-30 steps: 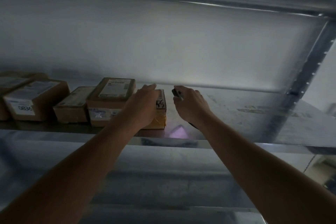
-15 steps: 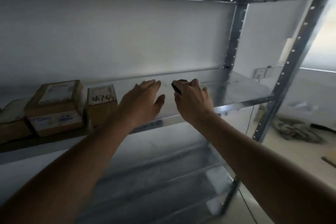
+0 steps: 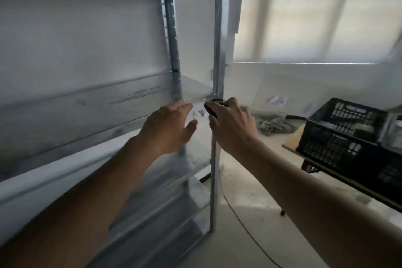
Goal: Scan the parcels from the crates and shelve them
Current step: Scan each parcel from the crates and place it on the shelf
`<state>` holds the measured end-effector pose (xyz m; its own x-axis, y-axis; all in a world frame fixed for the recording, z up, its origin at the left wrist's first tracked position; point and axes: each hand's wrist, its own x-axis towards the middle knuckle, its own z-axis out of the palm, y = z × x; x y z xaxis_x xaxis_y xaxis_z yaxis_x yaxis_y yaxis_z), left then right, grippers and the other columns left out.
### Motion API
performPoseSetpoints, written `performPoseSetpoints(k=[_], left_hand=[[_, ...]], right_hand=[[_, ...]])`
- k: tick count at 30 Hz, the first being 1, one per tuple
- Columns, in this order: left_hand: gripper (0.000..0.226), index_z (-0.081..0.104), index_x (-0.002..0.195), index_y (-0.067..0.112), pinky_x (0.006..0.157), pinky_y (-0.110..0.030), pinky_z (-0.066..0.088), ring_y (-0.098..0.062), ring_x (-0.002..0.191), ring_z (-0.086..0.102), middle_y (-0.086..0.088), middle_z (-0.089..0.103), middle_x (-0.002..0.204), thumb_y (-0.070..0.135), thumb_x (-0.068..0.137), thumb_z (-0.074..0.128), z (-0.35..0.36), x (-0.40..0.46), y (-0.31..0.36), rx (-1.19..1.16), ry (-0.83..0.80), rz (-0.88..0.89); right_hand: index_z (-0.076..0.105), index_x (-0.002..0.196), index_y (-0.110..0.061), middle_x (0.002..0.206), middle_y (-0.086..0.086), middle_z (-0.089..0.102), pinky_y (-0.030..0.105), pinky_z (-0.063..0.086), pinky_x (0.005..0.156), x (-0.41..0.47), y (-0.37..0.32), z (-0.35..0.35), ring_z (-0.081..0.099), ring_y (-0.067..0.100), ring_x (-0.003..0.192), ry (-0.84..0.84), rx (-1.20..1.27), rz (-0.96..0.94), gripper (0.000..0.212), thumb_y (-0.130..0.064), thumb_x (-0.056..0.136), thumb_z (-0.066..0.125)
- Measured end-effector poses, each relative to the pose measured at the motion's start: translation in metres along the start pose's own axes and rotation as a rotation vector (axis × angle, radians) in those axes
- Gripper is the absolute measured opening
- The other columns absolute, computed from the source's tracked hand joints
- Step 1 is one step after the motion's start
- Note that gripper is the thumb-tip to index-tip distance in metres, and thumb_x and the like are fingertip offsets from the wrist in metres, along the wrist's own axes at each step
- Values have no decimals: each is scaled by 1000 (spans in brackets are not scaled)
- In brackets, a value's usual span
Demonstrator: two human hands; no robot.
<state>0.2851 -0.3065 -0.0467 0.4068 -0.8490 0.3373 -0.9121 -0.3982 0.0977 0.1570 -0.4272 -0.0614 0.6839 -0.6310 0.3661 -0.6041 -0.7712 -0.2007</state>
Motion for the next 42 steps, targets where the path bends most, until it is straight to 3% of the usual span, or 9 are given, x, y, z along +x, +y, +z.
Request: performPoseSetpoints(k=[4, 13, 18, 29, 42], left_hand=[[58, 44, 157, 20, 116, -45, 43, -25, 145, 48, -1, 46, 162, 48, 107, 49, 35, 38, 84, -76, -7, 101], [56, 47, 155, 21, 105, -48, 52, -27, 135, 57, -1, 51, 157, 47, 106, 50, 111, 129, 243, -153, -97, 297], [57, 45, 156, 19, 108, -47, 50, -25, 140, 52, -1, 49, 158, 45, 106, 50, 156, 196, 313, -191, -130, 423], [49, 53, 147, 20, 99, -45, 54, -24, 128, 59, 2, 56, 146, 45, 104, 50, 284, 385, 420, -296, -265, 605], [52, 48, 153, 22, 111, -44, 47, -23, 133, 55, 0, 52, 150, 41, 105, 53, 418, 535, 525, -304, -470, 651]], right_hand=[[44, 156, -39, 140, 14, 50, 48, 53, 88, -19, 97, -15, 57, 45, 118, 11, -17, 86, 47, -40, 110, 49], [47, 155, -38, 144, 13, 49, 51, 52, 92, -41, 274, -32, 56, 44, 116, 12, -81, 341, 46, -41, 109, 51], [48, 153, -37, 143, 12, 48, 57, 53, 95, -26, 359, -29, 56, 44, 117, 14, -101, 463, 46, -41, 108, 52], [47, 157, -36, 144, 11, 50, 52, 52, 99, 67, 543, 11, 56, 39, 117, -24, -135, 707, 48, -42, 109, 51], [48, 157, -37, 145, 7, 50, 52, 53, 99, 144, 722, 67, 57, 38, 120, -60, -24, 844, 49, -43, 109, 53]])
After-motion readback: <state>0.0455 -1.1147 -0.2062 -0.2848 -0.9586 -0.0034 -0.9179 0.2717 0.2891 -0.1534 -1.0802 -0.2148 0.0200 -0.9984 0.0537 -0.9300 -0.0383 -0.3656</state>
